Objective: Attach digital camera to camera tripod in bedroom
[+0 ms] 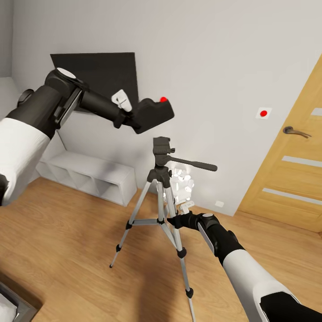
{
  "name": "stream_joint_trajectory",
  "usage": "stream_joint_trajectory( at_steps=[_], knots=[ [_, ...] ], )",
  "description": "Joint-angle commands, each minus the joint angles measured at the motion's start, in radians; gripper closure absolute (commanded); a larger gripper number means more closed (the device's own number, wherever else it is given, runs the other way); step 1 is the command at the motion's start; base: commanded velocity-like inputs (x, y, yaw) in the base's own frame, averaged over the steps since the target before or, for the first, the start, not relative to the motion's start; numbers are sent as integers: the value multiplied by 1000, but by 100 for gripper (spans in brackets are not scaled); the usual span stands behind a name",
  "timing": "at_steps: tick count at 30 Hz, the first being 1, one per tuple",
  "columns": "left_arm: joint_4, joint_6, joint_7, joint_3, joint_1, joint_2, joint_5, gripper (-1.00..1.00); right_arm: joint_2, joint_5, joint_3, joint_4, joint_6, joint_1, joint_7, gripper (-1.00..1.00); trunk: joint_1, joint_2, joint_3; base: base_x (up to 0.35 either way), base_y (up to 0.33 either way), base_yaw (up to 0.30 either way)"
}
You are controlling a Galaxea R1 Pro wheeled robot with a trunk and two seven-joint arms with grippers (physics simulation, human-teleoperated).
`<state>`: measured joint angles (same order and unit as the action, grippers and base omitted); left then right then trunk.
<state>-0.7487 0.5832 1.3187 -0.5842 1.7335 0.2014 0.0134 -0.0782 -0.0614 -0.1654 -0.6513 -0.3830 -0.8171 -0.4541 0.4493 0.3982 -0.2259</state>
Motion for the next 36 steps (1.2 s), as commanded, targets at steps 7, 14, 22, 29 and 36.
stream_joint_trajectory(
  at_steps=[7,14,22,29,36],
  knots=[
    [1,-5,4,0,1,-27,3,100,0,-68,-2,1,1,-1,18,100,1,2,-2,0,0,0],
    [2,-45,4,0,1,-52,5,100,0,-69,-2,1,2,-1,19,100,1,2,-2,0,0,0],
    [13,-60,6,-2,1,-58,4,100,0,-71,-2,1,2,-1,22,100,1,2,-2,0,0,0],
    [3,-46,6,-2,1,-58,9,100,0,-74,-2,1,2,-1,22,100,1,2,-2,0,0,0],
    [-1,-21,4,-1,1,-59,11,100,0,-74,-2,1,2,-1,22,100,1,2,-2,0,0,0]
  ],
)
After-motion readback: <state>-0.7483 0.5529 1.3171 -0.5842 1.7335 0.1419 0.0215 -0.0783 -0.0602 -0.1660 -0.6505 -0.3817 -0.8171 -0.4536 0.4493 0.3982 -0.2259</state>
